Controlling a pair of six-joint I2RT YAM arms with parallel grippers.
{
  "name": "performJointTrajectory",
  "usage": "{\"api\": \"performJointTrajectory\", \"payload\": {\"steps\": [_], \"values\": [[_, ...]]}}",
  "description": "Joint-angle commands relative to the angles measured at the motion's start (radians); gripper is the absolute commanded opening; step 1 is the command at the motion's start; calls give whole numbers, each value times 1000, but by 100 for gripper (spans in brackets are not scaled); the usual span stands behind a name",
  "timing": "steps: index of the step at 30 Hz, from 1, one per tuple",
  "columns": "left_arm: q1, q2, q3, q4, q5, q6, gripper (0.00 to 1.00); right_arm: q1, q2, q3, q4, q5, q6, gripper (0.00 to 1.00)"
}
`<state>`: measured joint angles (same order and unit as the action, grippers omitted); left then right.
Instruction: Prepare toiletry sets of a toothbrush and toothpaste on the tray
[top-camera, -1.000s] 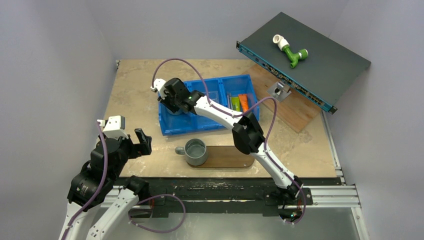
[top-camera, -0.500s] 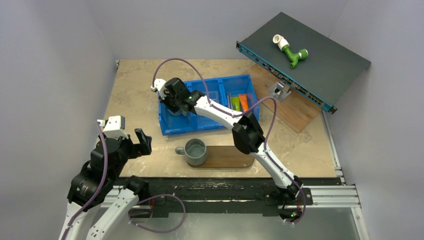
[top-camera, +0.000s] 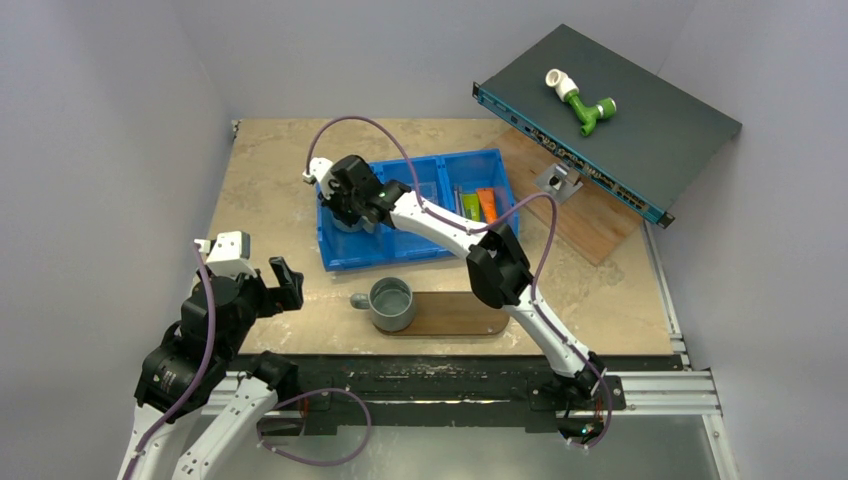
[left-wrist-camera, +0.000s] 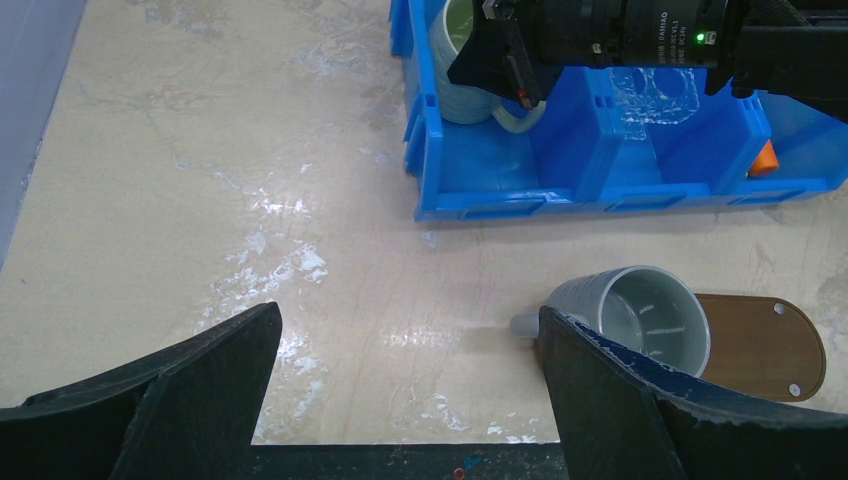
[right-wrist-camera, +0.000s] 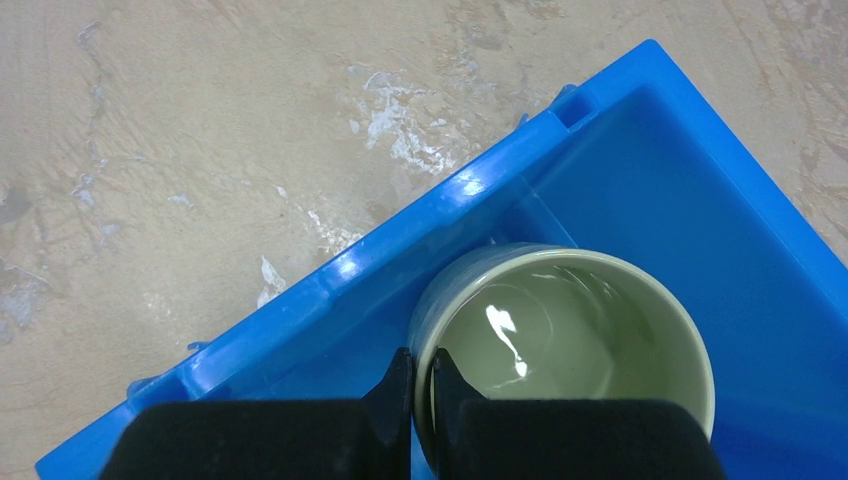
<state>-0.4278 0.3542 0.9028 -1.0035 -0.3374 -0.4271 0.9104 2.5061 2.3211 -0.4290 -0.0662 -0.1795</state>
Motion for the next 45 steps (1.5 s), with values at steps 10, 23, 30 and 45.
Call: {"api": "performJointTrajectory", "payload": {"steps": [10,23,30,45], "values": [[0,9,2,32,4,6,100,5,-257,-67,76,-9,9,0],[0,11,3,32,5,8,100,14,-425,-152,75,-11,10,0],[0,8,2,34,7,10,100,24,-583,-263,59,-3,12,0],[0,8,1,38,21,11,100,65,-1000,-669,-68,161,21,0]]}}
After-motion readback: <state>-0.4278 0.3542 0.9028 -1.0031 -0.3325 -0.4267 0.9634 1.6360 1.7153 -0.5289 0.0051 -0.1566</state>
